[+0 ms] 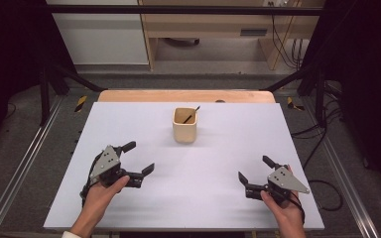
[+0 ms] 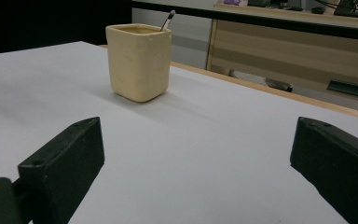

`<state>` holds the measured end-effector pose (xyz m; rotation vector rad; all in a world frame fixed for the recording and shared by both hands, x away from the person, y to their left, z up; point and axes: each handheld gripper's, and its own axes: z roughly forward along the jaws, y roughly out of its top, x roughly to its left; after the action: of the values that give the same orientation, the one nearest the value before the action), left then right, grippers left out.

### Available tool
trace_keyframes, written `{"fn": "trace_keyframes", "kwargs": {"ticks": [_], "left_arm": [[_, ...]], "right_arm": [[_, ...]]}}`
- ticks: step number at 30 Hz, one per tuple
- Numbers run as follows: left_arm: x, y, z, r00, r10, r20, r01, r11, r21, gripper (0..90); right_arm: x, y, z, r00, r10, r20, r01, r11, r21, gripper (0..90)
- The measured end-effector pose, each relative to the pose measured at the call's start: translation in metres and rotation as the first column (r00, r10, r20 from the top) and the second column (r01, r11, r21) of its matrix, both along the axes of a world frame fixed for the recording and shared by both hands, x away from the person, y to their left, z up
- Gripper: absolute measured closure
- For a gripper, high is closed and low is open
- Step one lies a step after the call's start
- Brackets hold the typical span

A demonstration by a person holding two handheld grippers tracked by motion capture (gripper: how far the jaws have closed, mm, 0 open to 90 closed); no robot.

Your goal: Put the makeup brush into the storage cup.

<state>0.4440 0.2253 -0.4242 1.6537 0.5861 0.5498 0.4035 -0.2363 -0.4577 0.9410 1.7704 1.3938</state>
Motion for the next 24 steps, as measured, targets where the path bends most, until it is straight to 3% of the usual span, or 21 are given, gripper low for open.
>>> {"fn": "trace_keyframes", "kwargs": {"ticks": [24], "left_arm": [[-0.014,0.021,-0.003,0.9995,0.02,0.023,-0.019,0.9996,-0.022,1.3]], "right_arm": [[0.0,0.001,0.0,1.0,-0.002,0.001,0.002,1.0,-0.004,3.2]]}}
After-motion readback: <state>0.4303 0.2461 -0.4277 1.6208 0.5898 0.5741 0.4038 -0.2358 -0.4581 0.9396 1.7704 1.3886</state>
